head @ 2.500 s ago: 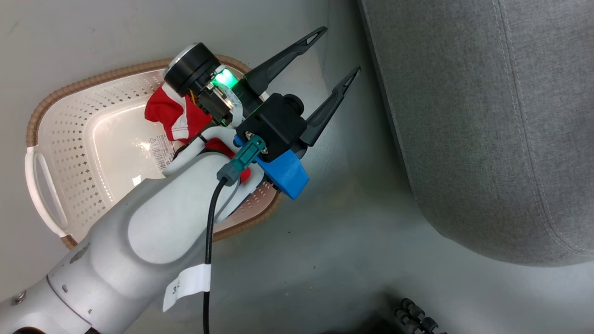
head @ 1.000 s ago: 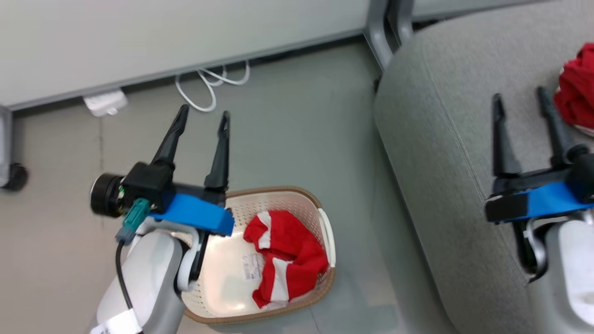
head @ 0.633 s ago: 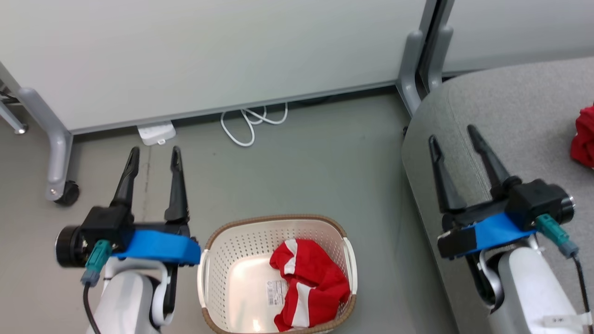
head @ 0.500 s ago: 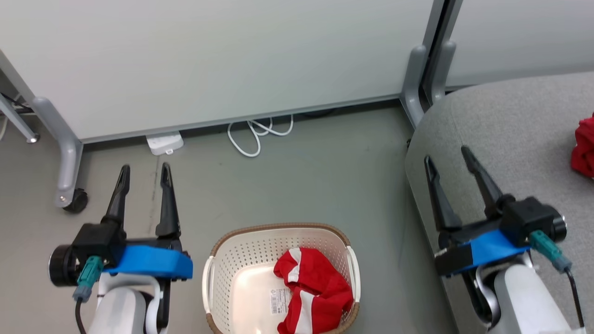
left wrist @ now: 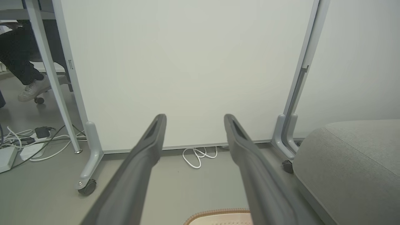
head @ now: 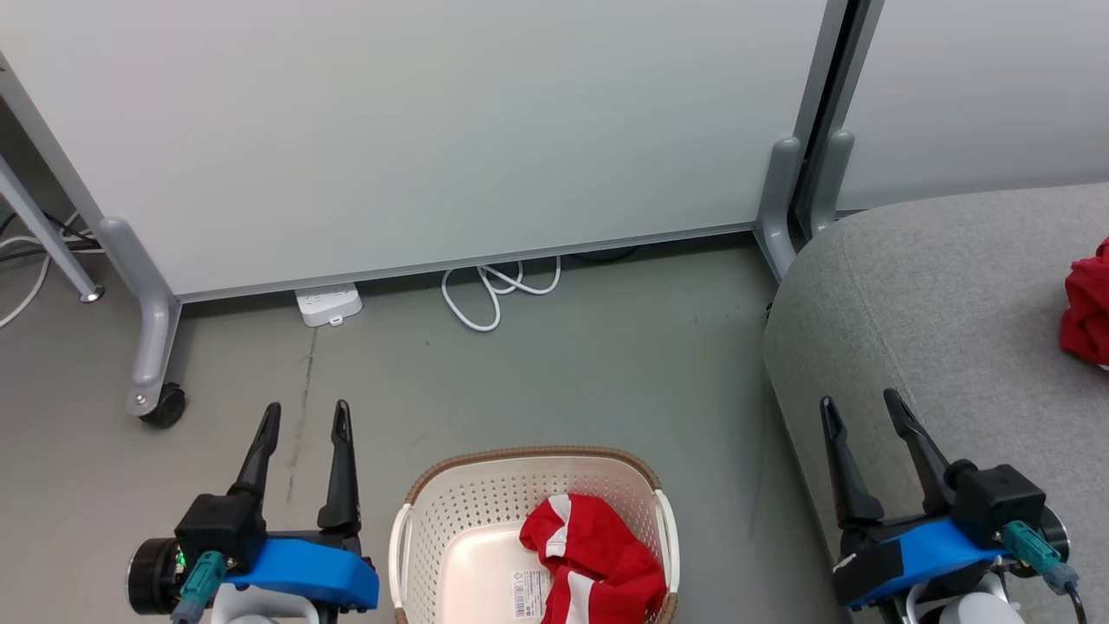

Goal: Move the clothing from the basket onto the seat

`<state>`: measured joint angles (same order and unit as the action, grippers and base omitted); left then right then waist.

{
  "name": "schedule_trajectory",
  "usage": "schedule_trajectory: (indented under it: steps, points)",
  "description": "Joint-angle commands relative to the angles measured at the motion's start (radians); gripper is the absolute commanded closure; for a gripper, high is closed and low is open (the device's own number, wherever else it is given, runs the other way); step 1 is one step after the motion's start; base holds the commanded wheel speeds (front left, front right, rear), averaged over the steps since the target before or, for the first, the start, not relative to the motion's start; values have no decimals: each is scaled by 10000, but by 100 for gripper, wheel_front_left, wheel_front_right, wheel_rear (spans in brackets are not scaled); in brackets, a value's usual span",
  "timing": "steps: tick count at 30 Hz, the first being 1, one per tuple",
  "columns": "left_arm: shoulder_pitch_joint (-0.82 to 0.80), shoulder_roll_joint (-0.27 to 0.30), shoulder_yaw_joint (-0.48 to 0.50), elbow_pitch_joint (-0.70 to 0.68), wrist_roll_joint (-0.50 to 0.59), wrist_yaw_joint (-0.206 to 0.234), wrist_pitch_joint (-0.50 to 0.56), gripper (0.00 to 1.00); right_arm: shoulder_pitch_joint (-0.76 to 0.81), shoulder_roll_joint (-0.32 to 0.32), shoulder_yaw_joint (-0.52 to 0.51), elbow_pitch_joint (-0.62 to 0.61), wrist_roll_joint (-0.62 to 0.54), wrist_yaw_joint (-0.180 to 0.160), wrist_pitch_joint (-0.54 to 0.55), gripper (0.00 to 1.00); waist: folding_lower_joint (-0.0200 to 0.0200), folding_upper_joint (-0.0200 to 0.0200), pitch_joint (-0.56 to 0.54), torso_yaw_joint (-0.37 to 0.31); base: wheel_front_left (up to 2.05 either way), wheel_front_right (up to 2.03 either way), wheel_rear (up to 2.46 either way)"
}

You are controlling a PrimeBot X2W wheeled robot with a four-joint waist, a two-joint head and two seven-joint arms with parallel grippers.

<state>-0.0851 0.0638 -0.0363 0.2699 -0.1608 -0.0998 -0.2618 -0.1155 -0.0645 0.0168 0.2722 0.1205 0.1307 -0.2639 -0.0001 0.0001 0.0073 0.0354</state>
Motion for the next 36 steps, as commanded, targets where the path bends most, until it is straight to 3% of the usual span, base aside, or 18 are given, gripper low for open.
schedule_trajectory:
  steps: [1, 23, 36]
  points:
    - [106, -26, -20, 56, 67, -63, -47, 0, 206, 71, -93, 58, 82, 1, -9, 0, 1, -1, -32, -1, 0, 0, 0]
    - [292, -137, 0, 444, 124, -250, -47, 0, 578, 148, -216, 408, 418, 1, -9, 0, 1, -1, -218, 54, 0, 0, 0]
    - [-658, -133, -773, 1133, 298, -325, -46, 0, 50, 147, -28, 342, 342, 1, -9, 0, 1, -1, 308, -244, 0, 0, 0]
